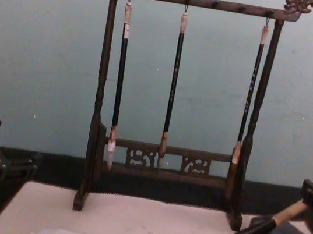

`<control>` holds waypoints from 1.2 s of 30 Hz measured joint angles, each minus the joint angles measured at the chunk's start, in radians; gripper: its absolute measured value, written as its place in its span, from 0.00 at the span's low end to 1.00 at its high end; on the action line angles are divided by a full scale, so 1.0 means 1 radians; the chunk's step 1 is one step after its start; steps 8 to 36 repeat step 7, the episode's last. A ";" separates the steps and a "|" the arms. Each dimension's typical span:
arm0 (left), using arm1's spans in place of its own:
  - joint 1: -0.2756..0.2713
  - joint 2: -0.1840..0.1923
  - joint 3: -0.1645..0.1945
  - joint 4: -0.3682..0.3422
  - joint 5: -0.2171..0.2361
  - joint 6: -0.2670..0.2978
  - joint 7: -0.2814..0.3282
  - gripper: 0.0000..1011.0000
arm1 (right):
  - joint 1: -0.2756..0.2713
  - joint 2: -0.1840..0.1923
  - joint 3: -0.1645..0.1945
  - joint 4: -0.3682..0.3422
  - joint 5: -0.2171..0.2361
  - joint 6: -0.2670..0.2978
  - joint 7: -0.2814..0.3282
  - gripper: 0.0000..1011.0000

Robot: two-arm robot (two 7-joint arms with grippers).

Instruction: Pick up the brush from the inkstone, write on the paper, then place the brush back to its original position.

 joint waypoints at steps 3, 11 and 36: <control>0.000 0.000 0.000 0.000 0.000 0.000 0.000 1.00 | 0.000 0.000 0.000 0.000 0.000 0.000 0.000 0.99; 0.000 0.000 0.000 0.000 0.000 0.000 0.000 1.00 | 0.000 0.000 0.000 0.000 0.000 0.000 0.000 0.99; 0.000 0.000 0.000 0.000 0.000 0.000 0.000 1.00 | 0.000 0.000 0.000 0.000 0.000 0.000 0.000 0.99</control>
